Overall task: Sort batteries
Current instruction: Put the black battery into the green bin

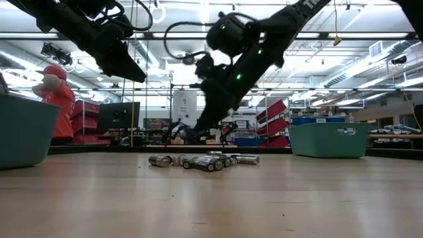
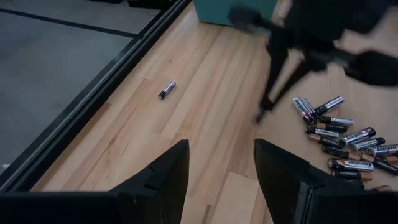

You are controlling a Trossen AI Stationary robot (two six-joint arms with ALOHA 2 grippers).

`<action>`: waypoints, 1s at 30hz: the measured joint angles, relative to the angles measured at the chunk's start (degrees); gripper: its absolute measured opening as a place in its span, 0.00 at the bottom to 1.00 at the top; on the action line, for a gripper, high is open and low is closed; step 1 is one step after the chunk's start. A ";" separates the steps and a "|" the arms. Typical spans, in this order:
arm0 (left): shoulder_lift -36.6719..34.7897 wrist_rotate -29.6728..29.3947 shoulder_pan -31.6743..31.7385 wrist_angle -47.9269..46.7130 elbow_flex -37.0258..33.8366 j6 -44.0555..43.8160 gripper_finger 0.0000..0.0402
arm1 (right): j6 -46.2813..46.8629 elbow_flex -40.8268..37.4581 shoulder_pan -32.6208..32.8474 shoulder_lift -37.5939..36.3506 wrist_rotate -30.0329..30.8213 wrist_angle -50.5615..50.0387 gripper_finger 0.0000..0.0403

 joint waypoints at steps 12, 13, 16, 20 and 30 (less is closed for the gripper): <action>0.01 -0.76 0.00 0.04 0.00 0.96 0.45 | 12.52 -3.55 -8.10 -15.19 4.40 -20.38 0.02; 0.00 -0.81 0.00 0.02 0.00 1.17 0.45 | 13.25 -4.64 -8.76 -16.88 5.57 -20.85 0.02; 0.02 -0.92 0.00 0.05 0.00 1.28 0.45 | 15.98 -8.38 -11.09 -22.35 8.42 -21.67 0.02; 0.02 -0.94 0.00 0.06 0.00 1.28 0.45 | 21.32 -14.67 -14.40 -30.06 10.74 -22.07 0.02; 0.02 -1.01 0.00 1.05 0.00 1.40 0.45 | 33.25 -29.76 -21.92 -44.55 15.11 -21.80 0.02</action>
